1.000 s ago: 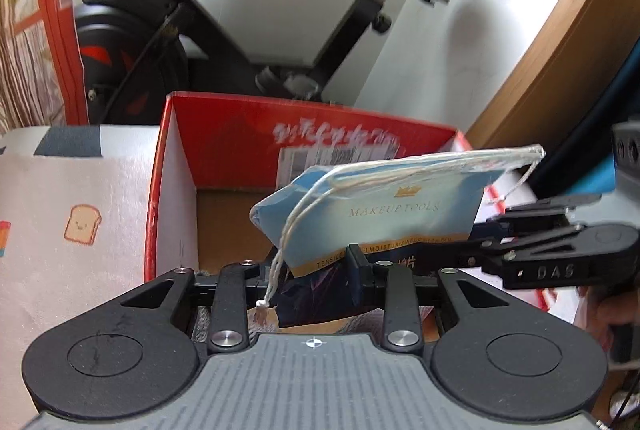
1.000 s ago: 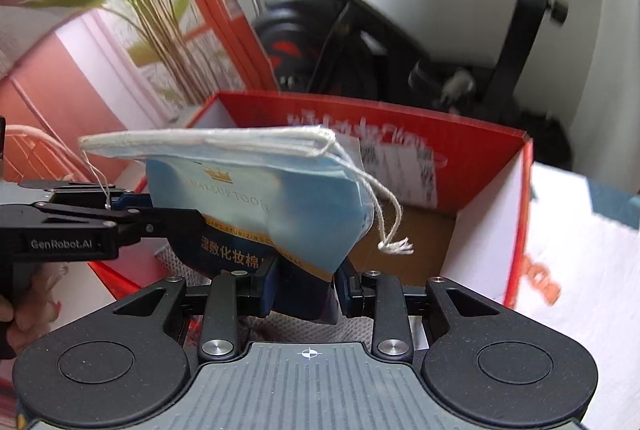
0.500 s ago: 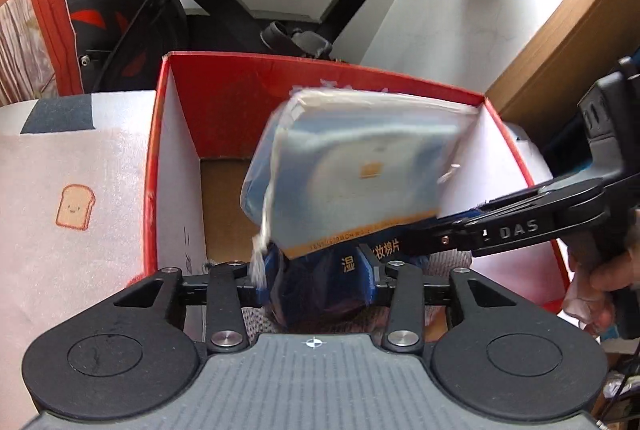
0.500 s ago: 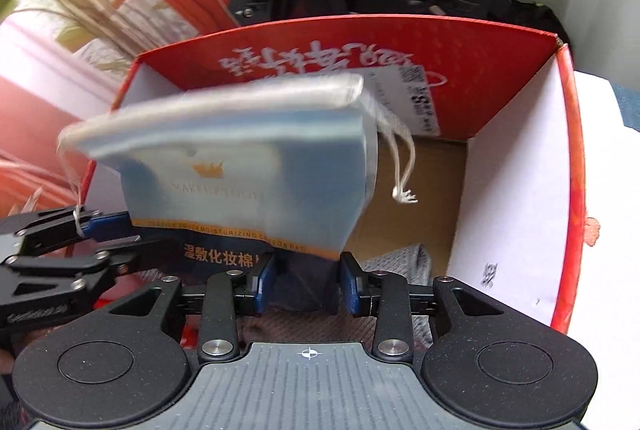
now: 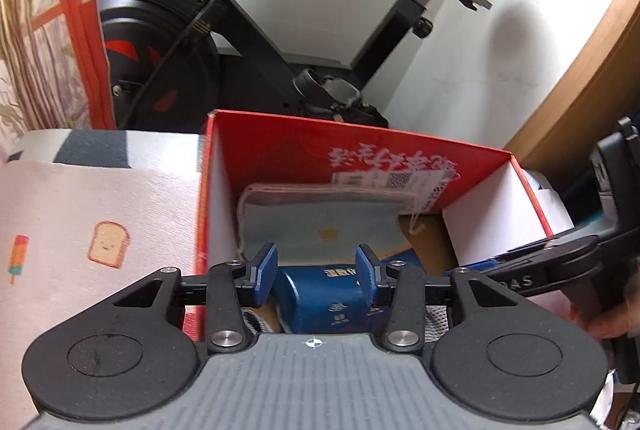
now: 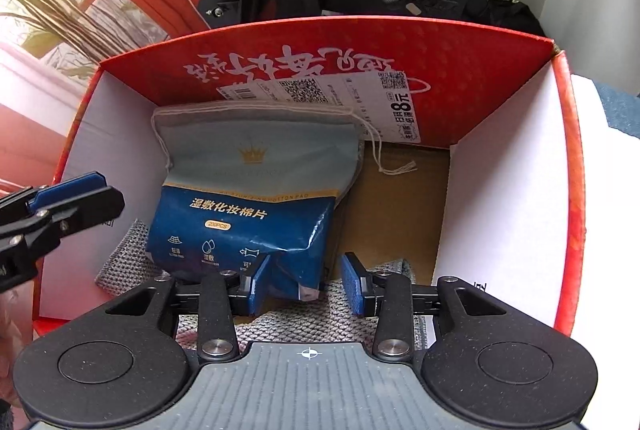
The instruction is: Organize soft objects
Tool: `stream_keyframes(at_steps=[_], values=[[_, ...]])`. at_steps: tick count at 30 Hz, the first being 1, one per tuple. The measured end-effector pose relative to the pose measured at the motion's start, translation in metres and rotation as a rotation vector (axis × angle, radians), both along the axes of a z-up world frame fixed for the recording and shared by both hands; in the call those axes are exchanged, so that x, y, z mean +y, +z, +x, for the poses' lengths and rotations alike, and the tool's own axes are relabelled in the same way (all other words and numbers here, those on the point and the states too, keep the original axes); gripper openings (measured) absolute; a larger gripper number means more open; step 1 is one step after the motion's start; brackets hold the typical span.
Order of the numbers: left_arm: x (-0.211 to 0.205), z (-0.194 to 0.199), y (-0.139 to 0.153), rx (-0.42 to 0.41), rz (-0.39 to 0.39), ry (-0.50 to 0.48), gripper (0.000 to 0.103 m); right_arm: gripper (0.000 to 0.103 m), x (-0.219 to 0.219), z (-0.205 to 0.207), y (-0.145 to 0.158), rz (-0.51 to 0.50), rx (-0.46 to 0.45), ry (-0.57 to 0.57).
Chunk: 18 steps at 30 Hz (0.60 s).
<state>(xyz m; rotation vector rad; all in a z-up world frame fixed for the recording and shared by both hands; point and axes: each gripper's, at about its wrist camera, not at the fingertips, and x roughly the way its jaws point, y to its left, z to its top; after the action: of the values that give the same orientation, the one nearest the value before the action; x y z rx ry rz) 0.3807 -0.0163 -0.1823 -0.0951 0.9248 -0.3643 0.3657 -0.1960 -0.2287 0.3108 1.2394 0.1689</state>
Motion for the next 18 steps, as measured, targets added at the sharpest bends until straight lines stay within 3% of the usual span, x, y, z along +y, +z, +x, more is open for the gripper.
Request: stream_keyframes(at_steps=[2,4,7,9,14,18], values=[[0.002,-0.003,0.004,-0.017,0.006,0.01,0.056,0.049,0.001,-0.003,0.006,-0.013,-0.017,0.003],[0.003,-0.008,0.01,-0.043,0.013,0.02,0.078,0.054,0.001,-0.009,0.013,-0.027,-0.028,0.009],[0.005,-0.021,0.023,-0.104,0.028,0.024,0.093,0.066,-0.002,-0.018,0.025,-0.034,-0.059,0.0],[0.005,-0.032,0.031,-0.143,0.043,0.023,0.097,0.082,-0.004,-0.027,0.035,-0.041,-0.092,-0.006],[0.008,-0.063,0.048,-0.199,0.073,0.015,0.103,0.103,-0.004,-0.059,0.061,-0.057,-0.191,0.016],[0.01,-0.093,0.054,-0.244,0.094,0.015,0.103,0.103,-0.006,-0.092,0.078,-0.045,-0.281,-0.009]])
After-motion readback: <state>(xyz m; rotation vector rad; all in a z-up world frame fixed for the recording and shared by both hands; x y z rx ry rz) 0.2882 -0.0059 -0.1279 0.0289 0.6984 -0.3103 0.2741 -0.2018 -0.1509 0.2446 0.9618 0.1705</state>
